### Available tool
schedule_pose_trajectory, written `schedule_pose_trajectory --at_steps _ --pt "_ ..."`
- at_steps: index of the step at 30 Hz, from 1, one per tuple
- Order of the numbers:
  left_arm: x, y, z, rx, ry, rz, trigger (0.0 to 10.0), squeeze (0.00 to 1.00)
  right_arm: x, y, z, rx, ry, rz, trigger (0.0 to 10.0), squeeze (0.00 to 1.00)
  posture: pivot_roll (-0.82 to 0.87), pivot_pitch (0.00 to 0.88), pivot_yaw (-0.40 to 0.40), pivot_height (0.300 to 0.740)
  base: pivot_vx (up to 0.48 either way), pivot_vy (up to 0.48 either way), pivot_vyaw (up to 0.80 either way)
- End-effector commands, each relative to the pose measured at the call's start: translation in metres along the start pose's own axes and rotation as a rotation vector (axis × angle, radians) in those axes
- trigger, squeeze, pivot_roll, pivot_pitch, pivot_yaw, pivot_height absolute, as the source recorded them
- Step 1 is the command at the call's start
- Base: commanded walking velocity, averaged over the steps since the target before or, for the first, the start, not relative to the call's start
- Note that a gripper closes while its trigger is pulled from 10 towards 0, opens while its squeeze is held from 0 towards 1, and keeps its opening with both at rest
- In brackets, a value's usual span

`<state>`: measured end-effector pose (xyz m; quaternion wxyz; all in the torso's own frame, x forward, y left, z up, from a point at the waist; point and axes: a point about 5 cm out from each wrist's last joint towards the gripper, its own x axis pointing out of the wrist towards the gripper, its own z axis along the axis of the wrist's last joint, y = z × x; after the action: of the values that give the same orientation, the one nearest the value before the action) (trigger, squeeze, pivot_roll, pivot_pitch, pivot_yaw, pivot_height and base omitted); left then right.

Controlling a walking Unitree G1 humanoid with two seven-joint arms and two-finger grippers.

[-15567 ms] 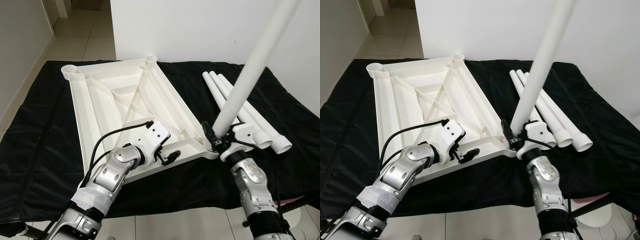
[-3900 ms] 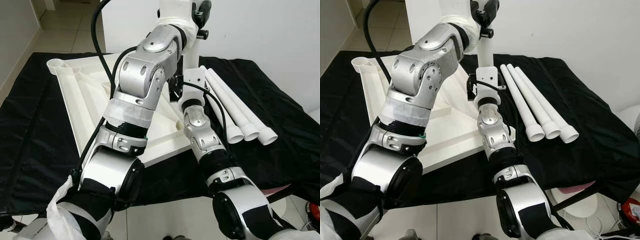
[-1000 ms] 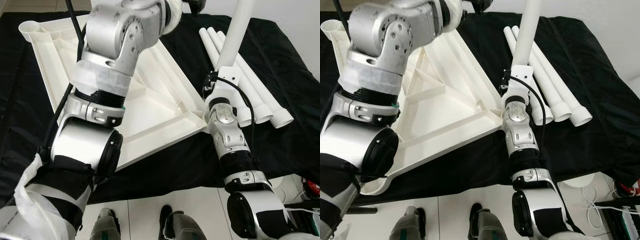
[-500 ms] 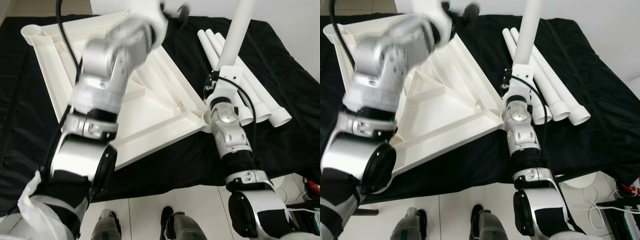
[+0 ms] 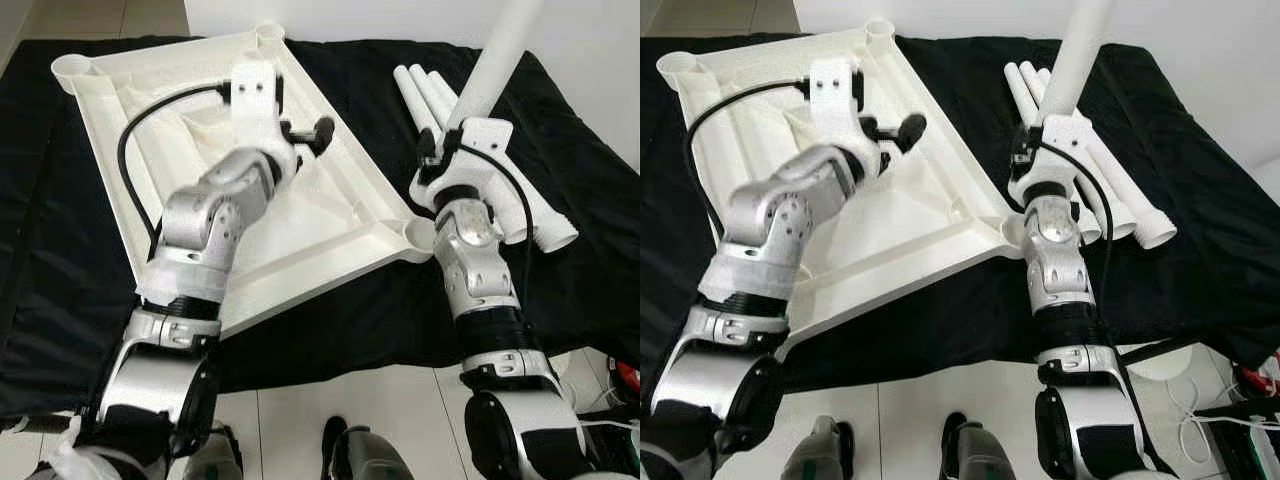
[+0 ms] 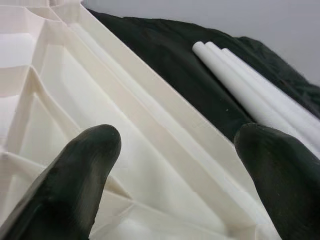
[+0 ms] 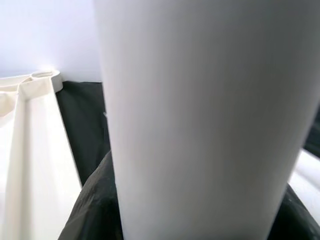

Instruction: Building children table

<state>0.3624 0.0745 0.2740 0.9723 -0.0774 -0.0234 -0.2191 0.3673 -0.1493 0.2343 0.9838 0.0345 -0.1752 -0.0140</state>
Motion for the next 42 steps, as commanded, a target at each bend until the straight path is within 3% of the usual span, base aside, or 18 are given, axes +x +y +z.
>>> schedule_pose_trajectory --at_steps 1,7,14,19,25,31,38,42 --pt "-0.004 -0.011 -0.005 0.056 -0.006 -0.174 10.0 0.00 -0.004 -0.001 0.006 0.040 -0.032 0.041 10.0 0.00 0.06 0.105 -0.047 0.740 0.000 0.000 0.00" --pt "-0.017 -0.010 -0.019 0.080 -0.006 -0.172 10.0 0.00 -0.021 0.004 0.009 0.057 -0.096 0.151 10.0 0.00 0.06 0.085 -0.051 0.740 0.000 0.000 0.00" --pt "-0.027 -0.016 -0.038 0.143 -0.041 -0.188 10.0 0.00 -0.035 0.008 0.000 0.067 -0.073 0.223 10.0 0.00 0.06 0.062 -0.056 0.740 0.000 0.000 0.00" --pt "-0.031 -0.018 -0.047 0.152 -0.057 -0.191 10.0 0.00 -0.039 0.008 -0.007 0.059 -0.047 0.240 10.0 0.00 0.06 0.040 -0.045 0.740 0.000 0.000 0.00" --pt "-0.030 -0.015 -0.056 0.133 -0.012 -0.160 10.0 0.00 -0.040 0.006 -0.010 0.037 -0.032 0.244 10.0 0.00 0.05 0.012 -0.016 0.740 0.000 0.000 0.00" --pt "-0.033 -0.016 -0.059 0.132 -0.033 -0.208 10.0 0.00 -0.042 0.005 -0.009 -0.004 -0.033 0.250 10.0 0.00 0.02 0.007 0.005 0.740 0.000 0.000 0.00" --pt "-0.050 -0.031 -0.094 0.266 0.046 -0.418 10.0 0.00 -0.055 -0.003 -0.027 -0.049 0.027 0.256 10.0 0.00 0.03 0.028 -0.022 0.740 0.000 0.000 0.00" --pt "-0.055 -0.033 -0.098 0.287 0.061 -0.455 10.0 0.00 -0.054 -0.003 -0.033 -0.054 0.047 0.259 10.0 0.00 0.04 0.040 -0.032 0.740 0.000 0.000 0.00"
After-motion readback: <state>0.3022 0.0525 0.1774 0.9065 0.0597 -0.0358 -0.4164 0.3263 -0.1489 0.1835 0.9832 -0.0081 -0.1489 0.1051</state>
